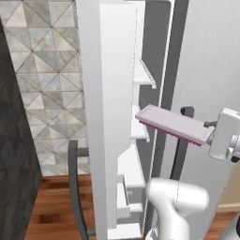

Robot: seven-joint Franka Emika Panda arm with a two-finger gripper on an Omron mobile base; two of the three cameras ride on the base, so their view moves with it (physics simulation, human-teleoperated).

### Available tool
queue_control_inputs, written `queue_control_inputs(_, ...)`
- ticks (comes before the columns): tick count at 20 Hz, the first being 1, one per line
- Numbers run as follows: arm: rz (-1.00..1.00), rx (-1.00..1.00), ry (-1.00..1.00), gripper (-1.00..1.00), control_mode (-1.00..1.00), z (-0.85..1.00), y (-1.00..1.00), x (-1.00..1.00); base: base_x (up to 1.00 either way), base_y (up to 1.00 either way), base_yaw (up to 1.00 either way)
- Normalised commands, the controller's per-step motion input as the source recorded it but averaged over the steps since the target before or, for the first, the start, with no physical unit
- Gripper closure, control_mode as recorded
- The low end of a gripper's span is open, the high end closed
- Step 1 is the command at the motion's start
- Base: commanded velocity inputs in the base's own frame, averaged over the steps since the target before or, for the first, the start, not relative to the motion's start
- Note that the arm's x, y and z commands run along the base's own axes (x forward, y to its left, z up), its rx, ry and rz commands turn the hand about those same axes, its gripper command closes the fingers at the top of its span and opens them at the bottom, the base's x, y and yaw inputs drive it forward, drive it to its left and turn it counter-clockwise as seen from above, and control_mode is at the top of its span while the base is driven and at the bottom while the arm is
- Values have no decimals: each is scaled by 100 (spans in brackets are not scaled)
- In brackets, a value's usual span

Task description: The ice cube tray has been filled with water. Take the tray and place it in the freezer to make ice. Close the freezer door after placing the tray.

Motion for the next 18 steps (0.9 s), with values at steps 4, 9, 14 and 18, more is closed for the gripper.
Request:
queue_control_inputs(4, 0, 0, 0, 100, 100, 0, 0, 0, 33, 18, -16)
queue_control_inputs(9, 0, 0, 0, 100, 100, 0, 0, 0, 35, 28, -17)
queue_control_inputs(14, 0, 0, 0, 100, 100, 0, 0, 0, 37, 35, -18)
queue_control_inputs(18, 0, 0, 0, 100, 100, 0, 0, 0, 28, 26, -16)
